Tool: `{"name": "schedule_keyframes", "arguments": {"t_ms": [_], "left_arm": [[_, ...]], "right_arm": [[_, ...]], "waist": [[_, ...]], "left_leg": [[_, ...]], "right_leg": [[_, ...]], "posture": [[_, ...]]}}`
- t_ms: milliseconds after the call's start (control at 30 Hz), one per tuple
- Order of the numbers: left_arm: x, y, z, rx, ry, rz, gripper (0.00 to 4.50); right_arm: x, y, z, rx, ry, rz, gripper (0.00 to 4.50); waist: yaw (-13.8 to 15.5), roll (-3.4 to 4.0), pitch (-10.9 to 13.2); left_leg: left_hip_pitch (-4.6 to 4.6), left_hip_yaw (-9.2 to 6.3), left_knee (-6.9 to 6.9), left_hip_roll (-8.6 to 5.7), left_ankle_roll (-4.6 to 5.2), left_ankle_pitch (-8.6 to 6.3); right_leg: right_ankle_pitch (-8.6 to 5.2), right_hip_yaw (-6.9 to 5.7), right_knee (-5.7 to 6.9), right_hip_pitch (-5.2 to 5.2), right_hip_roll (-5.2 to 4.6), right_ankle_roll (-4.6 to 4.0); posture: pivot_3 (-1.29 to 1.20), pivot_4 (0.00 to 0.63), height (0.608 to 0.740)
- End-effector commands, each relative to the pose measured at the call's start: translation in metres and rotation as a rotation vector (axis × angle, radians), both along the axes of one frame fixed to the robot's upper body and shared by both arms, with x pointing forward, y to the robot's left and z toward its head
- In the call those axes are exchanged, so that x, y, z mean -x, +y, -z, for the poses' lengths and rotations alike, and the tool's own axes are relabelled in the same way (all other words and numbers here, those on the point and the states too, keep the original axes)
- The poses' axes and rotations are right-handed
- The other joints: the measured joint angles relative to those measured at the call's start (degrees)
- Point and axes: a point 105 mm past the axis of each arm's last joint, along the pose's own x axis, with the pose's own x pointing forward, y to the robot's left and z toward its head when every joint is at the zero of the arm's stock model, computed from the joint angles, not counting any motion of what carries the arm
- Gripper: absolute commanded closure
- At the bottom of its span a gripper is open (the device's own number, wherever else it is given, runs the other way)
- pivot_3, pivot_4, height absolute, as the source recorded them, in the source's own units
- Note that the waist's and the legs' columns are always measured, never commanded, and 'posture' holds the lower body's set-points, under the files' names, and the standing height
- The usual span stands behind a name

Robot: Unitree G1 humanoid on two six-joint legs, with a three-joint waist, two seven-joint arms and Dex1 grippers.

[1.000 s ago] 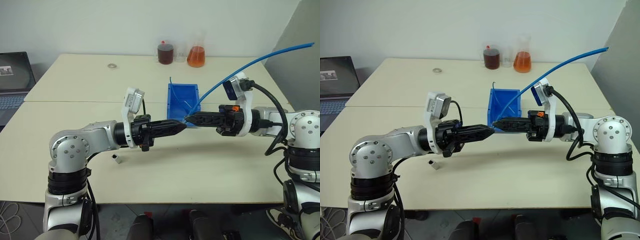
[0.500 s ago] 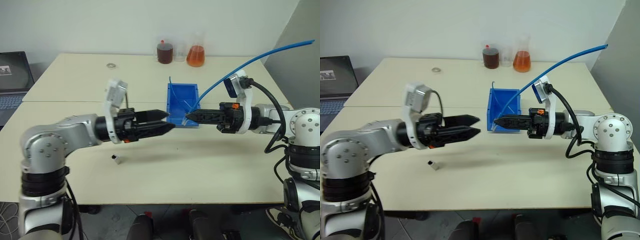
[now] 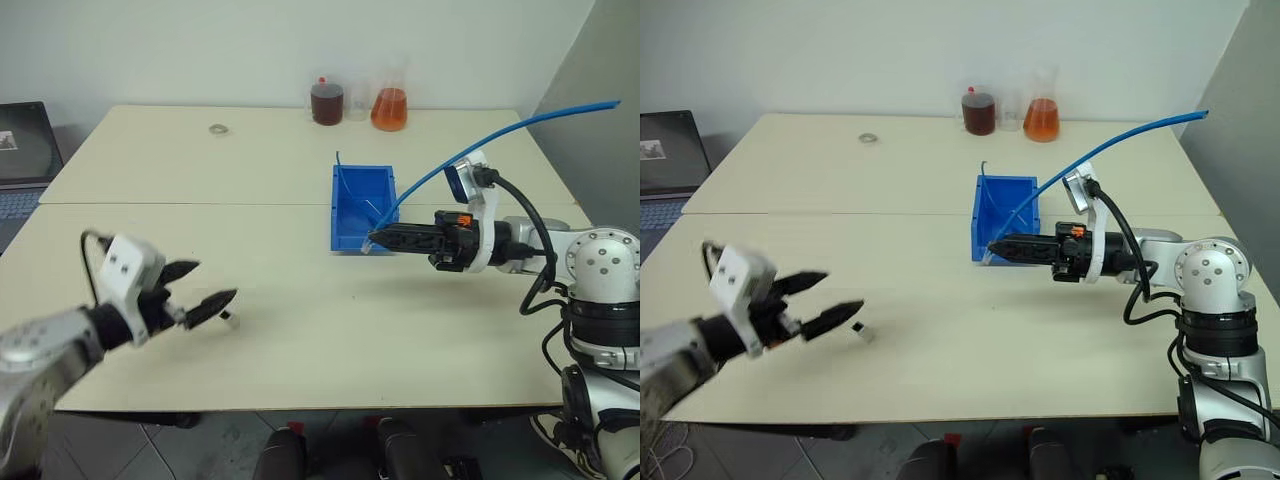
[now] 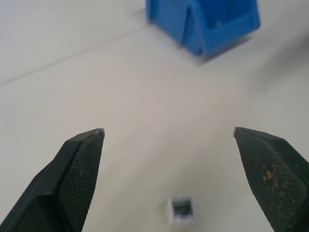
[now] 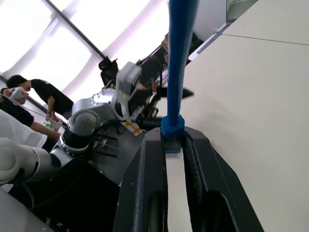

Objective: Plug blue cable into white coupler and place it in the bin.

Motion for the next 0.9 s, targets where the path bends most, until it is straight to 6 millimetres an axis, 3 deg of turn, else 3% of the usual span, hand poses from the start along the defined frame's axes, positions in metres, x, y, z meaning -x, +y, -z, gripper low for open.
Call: {"name": "schedule_keyframes", "arguments": {"t_ms": [33, 167, 400, 633, 900], "left_arm": [[0.008, 0.015, -0.011, -0.059, -0.097, -0.059, 0.02], [0.014, 0.013, 0.016, -0.045, -0.032, -0.043, 0.02], [0.003, 0.004, 0.051, -0.019, 0.004, -0.006, 0.02], [-0.009, 0.006, 0.067, -0.006, 0.015, -0.005, 0.02], [-0.020, -0.007, 0.077, 0.018, 0.043, 0.036, 0.02]], "right_arm": [[0.004, 0.003, -0.007, -0.024, -0.035, -0.034, 4.32], [0.004, 0.004, -0.006, -0.023, -0.036, -0.037, 4.32], [0.004, 0.003, -0.006, -0.012, -0.038, -0.027, 4.32], [0.005, 0.000, -0.006, 0.002, -0.045, -0.001, 4.32], [0.007, -0.004, -0.005, 0.016, -0.042, 0.021, 4.32]], "waist": [[0.44, -0.04, 0.01], [0.57, -0.01, 0.03], [0.47, 0.00, 0.03], [0.42, 0.00, 0.03], [0.48, 0.00, 0.02]], "left_leg": [[0.00, -0.02, 0.01, 0.01, 0.00, 0.00], [0.02, -0.04, 0.08, -0.01, 0.00, 0.00], [0.02, 0.00, 0.09, 0.00, 0.01, 0.00], [0.02, -0.01, 0.09, 0.03, 0.01, 0.00], [0.03, -0.01, 0.10, 0.00, 0.01, 0.00]], "right_leg": [[0.00, -0.02, 0.01, 0.00, 0.01, 0.00], [-0.06, -0.04, -0.01, 0.05, 0.02, 0.12], [0.00, -0.02, 0.01, 0.05, 0.04, 0.02], [0.01, -0.03, 0.03, 0.05, 0.05, 0.01], [0.01, -0.04, 0.03, 0.07, 0.03, 0.02]], "posture": [[0.00, 0.150, 0.740], [0.00, 0.150, 0.740], [0.00, 0.150, 0.740], [0.00, 0.150, 0.740], [0.00, 0.150, 0.740]]}}
